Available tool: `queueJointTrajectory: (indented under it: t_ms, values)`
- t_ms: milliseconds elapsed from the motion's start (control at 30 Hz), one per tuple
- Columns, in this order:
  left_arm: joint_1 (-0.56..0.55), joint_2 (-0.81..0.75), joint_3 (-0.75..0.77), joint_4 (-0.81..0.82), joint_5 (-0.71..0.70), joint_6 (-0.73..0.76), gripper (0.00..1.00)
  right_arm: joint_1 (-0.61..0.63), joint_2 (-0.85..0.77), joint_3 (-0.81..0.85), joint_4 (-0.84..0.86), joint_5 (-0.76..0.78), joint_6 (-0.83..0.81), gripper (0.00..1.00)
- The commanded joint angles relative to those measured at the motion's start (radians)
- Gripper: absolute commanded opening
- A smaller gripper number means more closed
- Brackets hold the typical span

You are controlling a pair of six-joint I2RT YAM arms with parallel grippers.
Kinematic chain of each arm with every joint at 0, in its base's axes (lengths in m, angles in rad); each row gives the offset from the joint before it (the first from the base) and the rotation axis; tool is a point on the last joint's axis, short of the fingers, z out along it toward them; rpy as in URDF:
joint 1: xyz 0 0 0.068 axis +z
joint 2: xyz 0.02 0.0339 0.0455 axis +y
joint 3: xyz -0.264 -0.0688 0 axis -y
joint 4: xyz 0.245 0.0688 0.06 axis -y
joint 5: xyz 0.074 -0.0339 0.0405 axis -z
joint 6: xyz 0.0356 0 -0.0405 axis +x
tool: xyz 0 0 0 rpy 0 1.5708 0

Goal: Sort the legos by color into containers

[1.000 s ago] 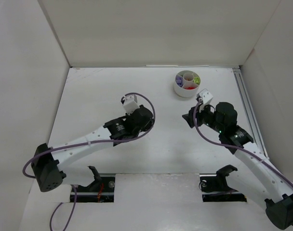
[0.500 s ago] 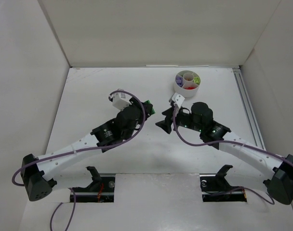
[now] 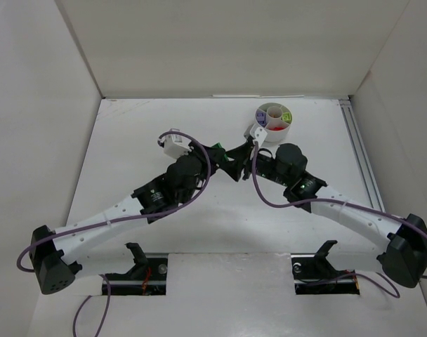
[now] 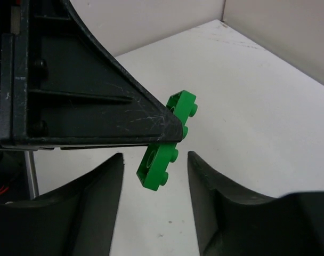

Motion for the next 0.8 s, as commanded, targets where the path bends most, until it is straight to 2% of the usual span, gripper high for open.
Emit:
queueJointTrajectory:
  t_ms: [0,33,133,233,267,300,333,367,433,500,567,700,767]
  values:
    - [-0.005,-0.042,-0.019,0.068,0.013,0.019,0.27,0.009,0.011,0.061,0.092,0.005,0.023,0.52]
    - [-0.005,-0.042,-0.028,0.068,0.022,0.019,0.27,0.009,0.011,0.061,0.092,0.005,0.023,0.42]
    - [-0.005,-0.061,-0.037,0.097,0.022,0.028,0.27,0.009,0.020,0.061,0.102,0.005,0.035,0.29]
    - [-0.005,-0.070,-0.048,0.111,0.022,0.041,0.31,0.009,0.011,0.061,0.113,0.005,0.035,0.21]
    - [-0.005,-0.070,-0.048,0.111,0.022,0.041,0.34,0.009,0.011,0.061,0.122,0.005,0.035,0.17]
    - [-0.005,-0.070,-0.048,0.111,0.022,0.041,0.51,0.009,0.011,0.061,0.122,0.005,0.035,0.15]
    - [-0.005,-0.079,-0.048,0.111,0.031,0.053,0.58,0.009,0.002,0.061,0.122,0.017,0.035,0.08]
    - [-0.005,-0.079,-0.048,0.111,0.031,0.053,0.60,0.009,0.001,0.061,0.122,0.017,0.035,0.06]
    - [-0.005,-0.079,-0.048,0.111,0.031,0.062,0.60,-0.003,0.001,0.061,0.122,0.017,0.044,0.04]
    - [-0.005,-0.079,-0.048,0.111,0.031,0.073,0.75,-0.017,0.001,0.061,0.122,0.008,0.044,0.04]
    - [-0.005,-0.079,-0.021,0.061,0.015,0.073,0.98,-0.049,0.023,0.072,0.081,-0.003,0.044,0.04]
    - [0.013,-0.079,0.022,-0.027,-0.039,0.087,1.00,-0.158,0.049,0.104,-0.020,0.008,0.044,0.06]
    - [0.058,-0.088,0.033,-0.041,0.016,0.139,1.00,-0.244,0.063,0.116,-0.051,-0.001,0.018,0.06]
